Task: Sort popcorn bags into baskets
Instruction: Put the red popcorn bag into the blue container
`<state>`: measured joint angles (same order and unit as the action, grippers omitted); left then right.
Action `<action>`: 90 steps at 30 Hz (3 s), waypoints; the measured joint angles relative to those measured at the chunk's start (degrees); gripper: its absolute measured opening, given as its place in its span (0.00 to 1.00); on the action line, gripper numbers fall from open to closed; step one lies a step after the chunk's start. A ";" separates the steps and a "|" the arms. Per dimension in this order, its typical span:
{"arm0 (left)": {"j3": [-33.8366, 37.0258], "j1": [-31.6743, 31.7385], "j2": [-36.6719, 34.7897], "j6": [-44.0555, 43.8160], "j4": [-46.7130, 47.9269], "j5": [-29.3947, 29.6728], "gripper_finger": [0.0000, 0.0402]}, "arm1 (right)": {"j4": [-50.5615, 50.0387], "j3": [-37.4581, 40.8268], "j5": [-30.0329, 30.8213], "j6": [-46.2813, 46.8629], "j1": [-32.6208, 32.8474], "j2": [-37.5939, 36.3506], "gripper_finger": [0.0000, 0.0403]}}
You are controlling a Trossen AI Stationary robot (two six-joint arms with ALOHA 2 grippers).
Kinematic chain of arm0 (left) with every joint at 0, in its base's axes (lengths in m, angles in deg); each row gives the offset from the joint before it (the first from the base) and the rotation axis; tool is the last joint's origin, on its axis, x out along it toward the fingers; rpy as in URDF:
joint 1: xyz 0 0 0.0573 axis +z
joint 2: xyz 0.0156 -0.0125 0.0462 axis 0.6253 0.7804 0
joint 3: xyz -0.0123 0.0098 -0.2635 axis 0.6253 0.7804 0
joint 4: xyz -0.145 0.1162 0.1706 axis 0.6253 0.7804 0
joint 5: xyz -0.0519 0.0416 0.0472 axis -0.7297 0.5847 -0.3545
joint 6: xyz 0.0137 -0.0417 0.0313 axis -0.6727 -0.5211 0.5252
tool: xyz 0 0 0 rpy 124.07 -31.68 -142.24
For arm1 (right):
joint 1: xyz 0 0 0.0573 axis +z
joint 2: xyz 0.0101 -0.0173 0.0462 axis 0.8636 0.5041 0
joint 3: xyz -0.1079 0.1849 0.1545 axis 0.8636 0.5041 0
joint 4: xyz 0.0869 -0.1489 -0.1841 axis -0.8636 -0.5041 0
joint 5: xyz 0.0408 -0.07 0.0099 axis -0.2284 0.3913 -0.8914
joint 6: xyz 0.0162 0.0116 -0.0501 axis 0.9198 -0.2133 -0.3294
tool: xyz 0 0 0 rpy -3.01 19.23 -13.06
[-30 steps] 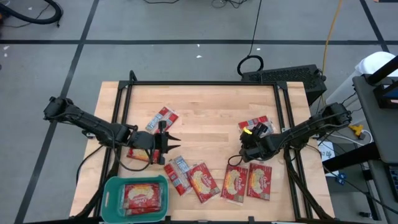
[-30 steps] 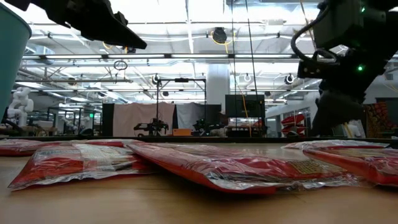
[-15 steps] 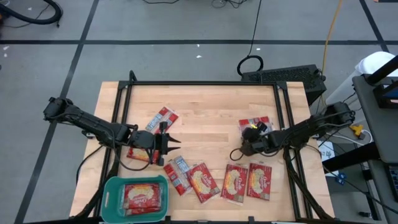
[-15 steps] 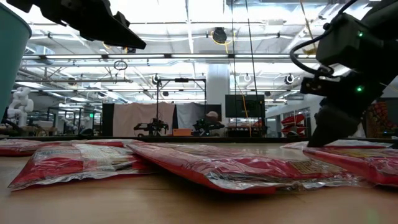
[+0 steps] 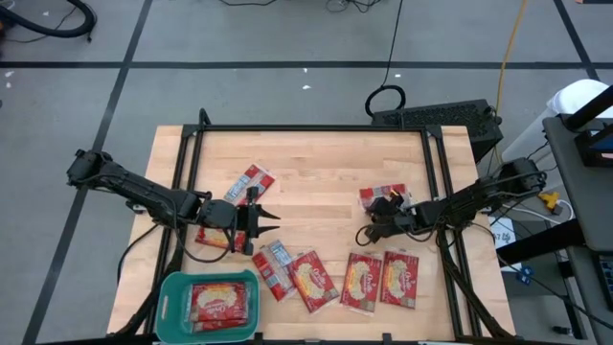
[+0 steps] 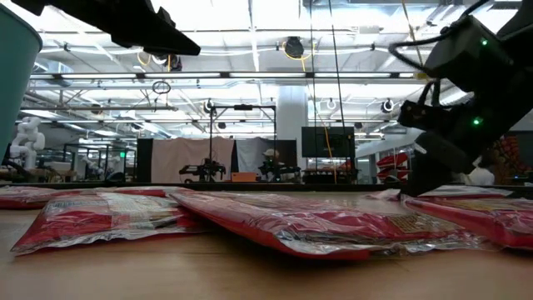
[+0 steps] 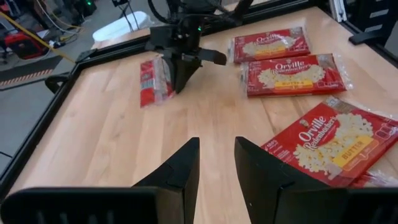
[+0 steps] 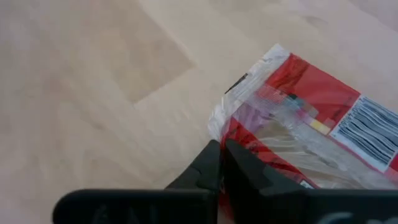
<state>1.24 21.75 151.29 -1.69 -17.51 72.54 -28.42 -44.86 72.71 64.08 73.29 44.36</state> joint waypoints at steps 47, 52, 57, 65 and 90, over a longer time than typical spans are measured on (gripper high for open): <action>-3.15 11.69 32.43 6.81 -37.78 -14.44 0.56 | 46.44 -4.43 -17.30 -22.98 2.32 0.04 0.00; -4.72 12.04 33.64 5.45 -37.70 -14.27 0.46 | 45.12 -6.94 -17.64 -25.62 2.34 0.04 0.00; -4.94 13.09 33.64 1.83 -37.53 -14.10 0.39 | 44.24 -7.19 -17.58 -26.91 2.29 0.04 0.00; -4.94 13.44 33.62 3.92 -37.77 -23.51 0.38 | 43.70 -7.19 -17.58 -28.00 2.30 0.04 0.00; -3.14 17.06 17.55 -12.85 -18.96 -19.34 0.04 | 37.22 -7.23 7.13 -22.18 4.07 2.91 0.46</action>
<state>-1.90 38.81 168.84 -14.54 -36.47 53.20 8.80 -52.09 79.83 41.90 77.35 47.27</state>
